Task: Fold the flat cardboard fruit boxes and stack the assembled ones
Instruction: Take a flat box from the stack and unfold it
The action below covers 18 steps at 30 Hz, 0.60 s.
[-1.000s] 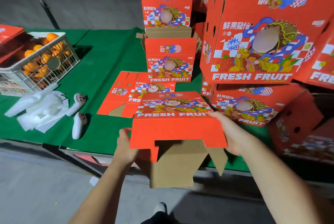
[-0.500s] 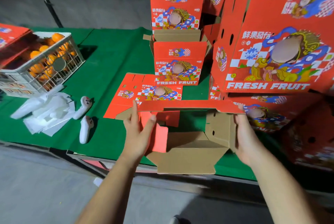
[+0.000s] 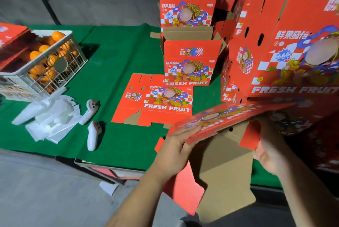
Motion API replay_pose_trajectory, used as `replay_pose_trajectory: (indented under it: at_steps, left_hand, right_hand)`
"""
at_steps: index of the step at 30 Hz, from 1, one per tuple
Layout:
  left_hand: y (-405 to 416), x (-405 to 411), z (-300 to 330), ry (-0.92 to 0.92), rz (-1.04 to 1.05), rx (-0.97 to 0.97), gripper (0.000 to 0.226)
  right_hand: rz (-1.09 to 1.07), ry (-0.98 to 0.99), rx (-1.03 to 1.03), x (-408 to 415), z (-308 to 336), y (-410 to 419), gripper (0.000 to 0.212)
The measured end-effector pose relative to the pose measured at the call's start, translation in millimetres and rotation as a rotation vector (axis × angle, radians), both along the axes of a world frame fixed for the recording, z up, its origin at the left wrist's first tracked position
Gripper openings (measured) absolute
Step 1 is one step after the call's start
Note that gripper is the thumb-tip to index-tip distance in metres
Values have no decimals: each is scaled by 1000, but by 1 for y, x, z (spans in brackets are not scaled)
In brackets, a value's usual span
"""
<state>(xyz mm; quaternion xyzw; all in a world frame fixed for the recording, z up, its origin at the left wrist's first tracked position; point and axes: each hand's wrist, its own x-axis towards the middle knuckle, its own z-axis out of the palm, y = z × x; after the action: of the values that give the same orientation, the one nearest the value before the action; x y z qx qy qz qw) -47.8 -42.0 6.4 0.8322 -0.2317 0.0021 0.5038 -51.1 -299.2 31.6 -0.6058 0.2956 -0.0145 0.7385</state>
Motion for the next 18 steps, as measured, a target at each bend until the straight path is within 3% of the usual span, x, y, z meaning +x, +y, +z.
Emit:
replay_pose_trajectory:
  at_steps: [3, 7, 10, 18]
  left_hand:
    - [20, 16, 10, 60, 42, -61, 33]
    - [49, 43, 21, 85, 192, -8, 15]
    - [57, 58, 37, 104, 188, -31, 20]
    - [69, 91, 67, 128, 222, -31, 16]
  right_hand:
    - [47, -22, -120, 1, 3, 1, 9]
    - [151, -63, -223, 0, 16, 12, 37]
    - [162, -48, -186, 1, 28, 13, 26]
    - [101, -65, 4, 6, 62, 4, 31]
